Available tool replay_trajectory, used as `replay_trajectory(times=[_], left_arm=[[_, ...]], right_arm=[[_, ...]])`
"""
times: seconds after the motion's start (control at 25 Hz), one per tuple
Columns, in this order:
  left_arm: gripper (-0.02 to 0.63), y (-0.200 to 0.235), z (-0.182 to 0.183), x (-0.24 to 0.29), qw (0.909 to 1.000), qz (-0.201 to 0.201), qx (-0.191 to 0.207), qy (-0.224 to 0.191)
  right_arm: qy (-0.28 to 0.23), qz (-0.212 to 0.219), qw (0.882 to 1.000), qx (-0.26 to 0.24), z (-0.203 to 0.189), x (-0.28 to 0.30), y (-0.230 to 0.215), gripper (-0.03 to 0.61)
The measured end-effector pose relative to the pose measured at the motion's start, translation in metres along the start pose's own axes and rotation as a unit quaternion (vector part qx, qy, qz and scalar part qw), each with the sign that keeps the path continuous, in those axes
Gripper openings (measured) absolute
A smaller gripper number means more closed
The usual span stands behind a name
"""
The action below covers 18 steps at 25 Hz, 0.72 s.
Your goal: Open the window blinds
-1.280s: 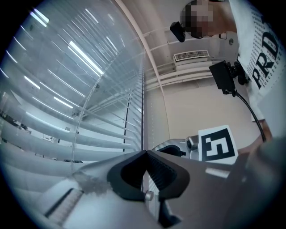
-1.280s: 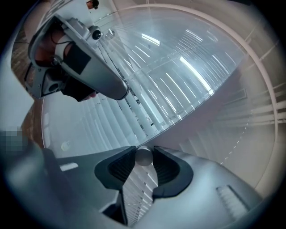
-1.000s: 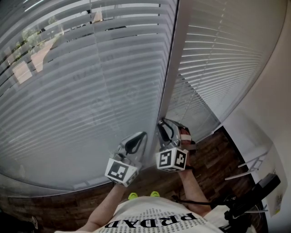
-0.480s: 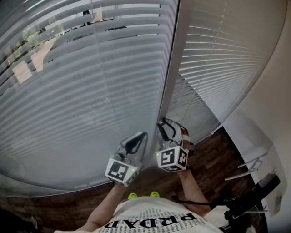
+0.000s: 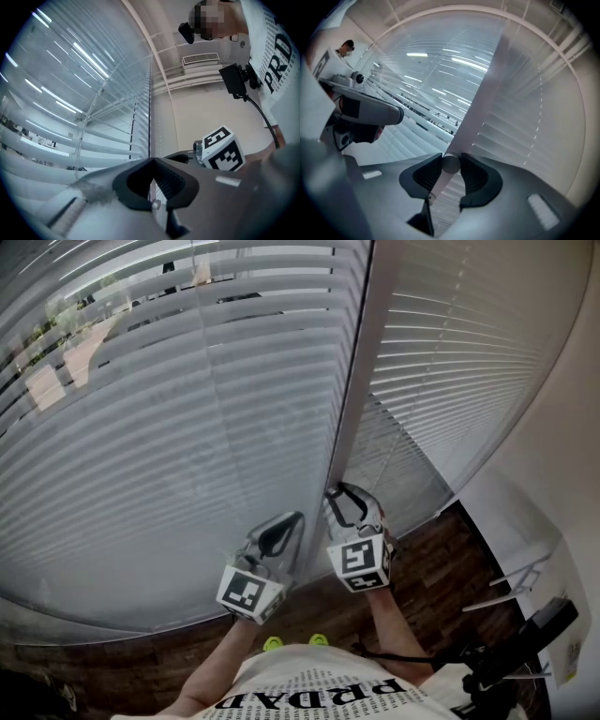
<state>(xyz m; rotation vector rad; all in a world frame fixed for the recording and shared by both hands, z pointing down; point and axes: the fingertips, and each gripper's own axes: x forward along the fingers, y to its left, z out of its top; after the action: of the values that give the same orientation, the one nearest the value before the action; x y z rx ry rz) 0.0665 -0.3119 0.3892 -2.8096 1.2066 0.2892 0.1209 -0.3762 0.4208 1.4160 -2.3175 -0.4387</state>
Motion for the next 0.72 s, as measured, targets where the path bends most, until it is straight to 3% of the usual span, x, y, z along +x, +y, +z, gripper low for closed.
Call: replay_trajectory(times=[0.2,0.52,0.64,0.72], left_arm=[[-0.009,0.0,-0.001,0.0,1.0,-0.002,0.0,0.001],[-0.008,-0.001,-0.02,-0.005,1.0,-0.005,0.001,0.002],[-0.009,0.001,-0.027,-0.005,0.9998,-0.01,0.017,0.01],[-0.009,0.001,-0.022,-0.004,1.0,-0.005,0.002,0.006]], right_arm=[[-0.015,0.011,0.996,0.088,-0.002,0.0,-0.004,0.123],[-0.04,0.021,0.982,0.183,-0.019,0.0,0.001,0.123],[-0.043,0.017,0.98,0.196,-0.022,0.001,0.001,0.123],[-0.046,0.017,0.976,0.211,-0.021,0.002,-0.001,0.123]])
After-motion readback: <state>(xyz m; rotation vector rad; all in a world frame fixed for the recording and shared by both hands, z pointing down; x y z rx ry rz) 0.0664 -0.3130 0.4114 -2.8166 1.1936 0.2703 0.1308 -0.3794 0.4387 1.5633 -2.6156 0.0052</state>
